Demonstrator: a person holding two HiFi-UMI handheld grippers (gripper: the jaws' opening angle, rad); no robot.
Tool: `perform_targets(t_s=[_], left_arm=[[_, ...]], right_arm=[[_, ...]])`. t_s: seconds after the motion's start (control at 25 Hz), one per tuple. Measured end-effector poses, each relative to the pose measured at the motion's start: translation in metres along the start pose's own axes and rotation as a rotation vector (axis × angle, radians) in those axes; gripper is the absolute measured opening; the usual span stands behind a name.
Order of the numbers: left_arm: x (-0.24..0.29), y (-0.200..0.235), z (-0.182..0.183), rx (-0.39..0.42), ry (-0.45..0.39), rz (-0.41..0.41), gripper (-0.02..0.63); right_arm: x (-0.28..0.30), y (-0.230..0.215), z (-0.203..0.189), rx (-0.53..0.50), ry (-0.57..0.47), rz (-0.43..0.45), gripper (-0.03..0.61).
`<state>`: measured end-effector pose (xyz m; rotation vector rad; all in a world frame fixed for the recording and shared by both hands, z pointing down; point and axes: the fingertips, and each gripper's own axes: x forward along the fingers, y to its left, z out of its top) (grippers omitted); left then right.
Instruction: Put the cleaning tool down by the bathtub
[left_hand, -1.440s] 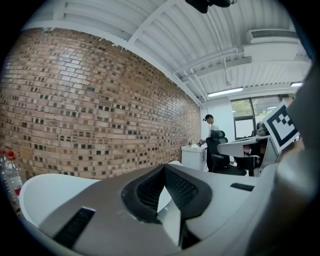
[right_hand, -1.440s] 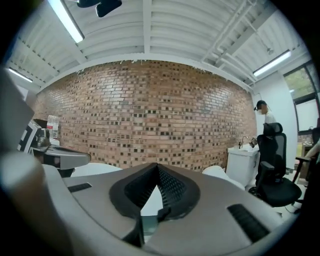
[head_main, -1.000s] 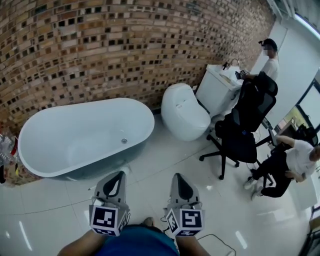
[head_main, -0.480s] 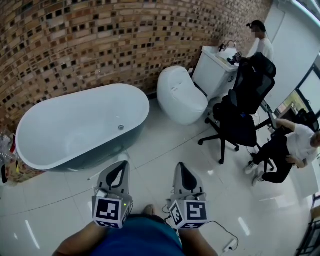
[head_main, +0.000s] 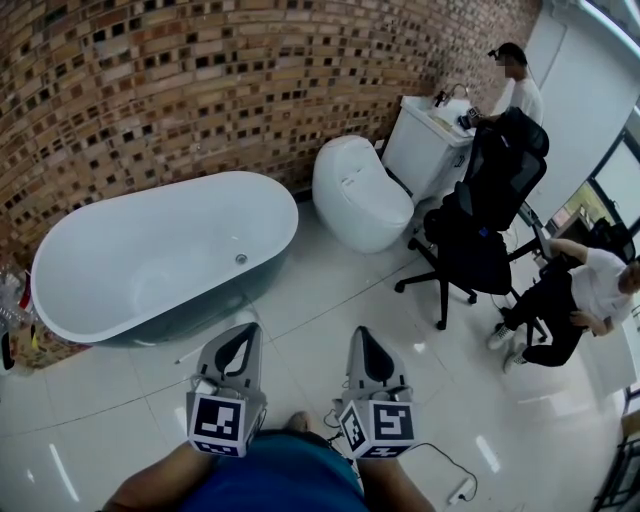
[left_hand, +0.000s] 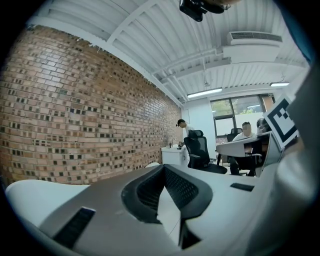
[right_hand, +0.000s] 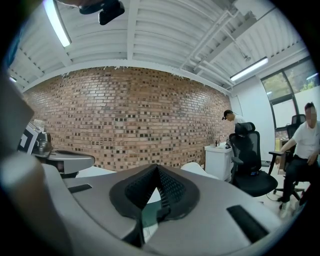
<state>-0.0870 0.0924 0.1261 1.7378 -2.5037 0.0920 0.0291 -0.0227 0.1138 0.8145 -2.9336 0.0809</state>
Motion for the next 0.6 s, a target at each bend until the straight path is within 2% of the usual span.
perform_targets(t_s=[0.12, 0.32, 0.6], left_arm=[[-0.001, 0.0035, -0.0015, 0.017, 0.006, -0.005, 0.005], [-0.0023, 0.0044, -0.0012, -0.014, -0.008, -0.005, 0.005], [-0.0033, 0.0041, -0.0031, -0.001, -0.003, -0.01, 0.005]], right_arm=[[0.0004, 0.0028, 0.0002, -0.001, 0.003, 0.0, 0.011], [-0.0006, 0.0041, -0.0053, 0.001, 0.012, -0.009, 0.011], [-0.0013, 0.0037, -0.0078, 0.007, 0.018, -0.008, 0.011]])
